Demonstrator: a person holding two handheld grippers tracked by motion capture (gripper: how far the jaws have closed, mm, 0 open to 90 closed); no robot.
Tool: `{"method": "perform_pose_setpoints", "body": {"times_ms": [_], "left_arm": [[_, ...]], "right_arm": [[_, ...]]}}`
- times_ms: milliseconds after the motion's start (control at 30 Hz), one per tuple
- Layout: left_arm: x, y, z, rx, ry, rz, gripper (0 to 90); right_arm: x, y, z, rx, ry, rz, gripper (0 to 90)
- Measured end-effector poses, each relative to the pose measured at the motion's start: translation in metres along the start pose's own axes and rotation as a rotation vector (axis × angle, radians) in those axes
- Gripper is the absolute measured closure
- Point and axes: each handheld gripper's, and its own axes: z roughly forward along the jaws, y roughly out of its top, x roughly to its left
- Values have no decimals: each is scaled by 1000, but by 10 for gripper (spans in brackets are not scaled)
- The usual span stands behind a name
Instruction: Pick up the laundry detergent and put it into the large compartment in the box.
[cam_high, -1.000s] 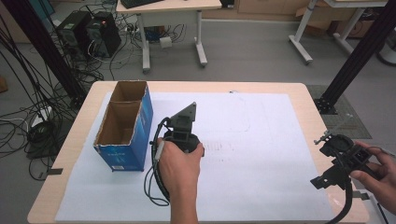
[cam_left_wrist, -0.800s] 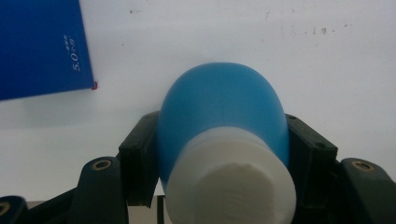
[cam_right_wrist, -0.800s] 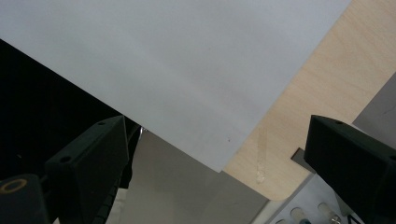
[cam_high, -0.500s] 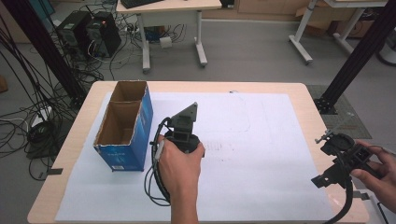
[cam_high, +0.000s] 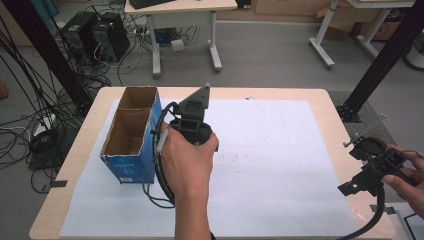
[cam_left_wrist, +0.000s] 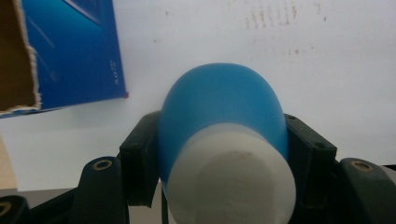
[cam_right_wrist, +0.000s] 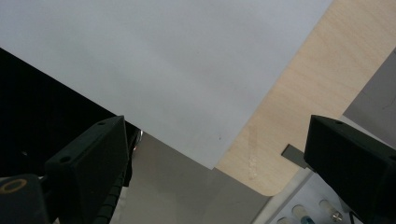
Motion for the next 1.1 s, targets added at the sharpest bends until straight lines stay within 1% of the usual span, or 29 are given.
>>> {"method": "perform_pose_setpoints", "body": {"times_ms": [33, 100, 133, 167, 200, 400, 500, 567, 633, 667, 700, 733, 800, 900, 967, 1033, 1100], "left_arm": [[0, 0, 0, 0, 0, 0, 381], [2, 3, -13, -6, 0, 4, 381], [2, 3, -15, -10, 0, 0, 381], [3, 7, -25, -13, 6, 4, 381], [3, 7, -25, -13, 6, 4, 381], [12, 16, -47, -26, 0, 11, 380], [17, 22, -57, -34, 0, 16, 381], [19, 24, -60, -36, 0, 20, 380], [23, 28, -65, -38, -3, 21, 381], [26, 30, -68, -45, -8, 19, 381], [32, 34, -74, -53, -17, 17, 381], [32, 34, -74, -53, -17, 17, 381], [38, 38, -79, -55, -21, 15, 381], [44, 44, -87, -69, -15, 9, 381], [49, 48, -91, -70, -11, 8, 381], [55, 53, -95, -72, -7, 1, 381], [65, 59, -100, -77, -7, -6, 381]], "right_arm": [[0, 0, 0, 0, 0, 0, 63], [0, 0, -4, -4, -4, -1, 63], [0, 1, -6, -1, -5, 0, 63], [0, 2, -9, -2, -9, 0, 63], [0, 2, -9, -2, -9, 0, 63], [-5, 6, -16, 0, -5, 10, 63], [-9, 11, -17, 13, 3, 9, 63], [-9, 12, -17, 17, 6, 12, 63], [-8, 18, -18, 29, 3, 5, 63], [-8, 18, -18, 29, 3, 5, 63], [-7, 21, -18, 28, 4, 4, 63], [-7, 21, -18, 28, 4, 4, 63], [-8, 25, -20, 28, 11, 2, 63], [-9, 30, -22, 30, 12, -1, 63], [-11, 34, -23, 31, 14, -2, 63], [-11, 36, -23, 32, 16, -1, 63], [-14, 43, -23, 40, 24, -5, 63]]}}
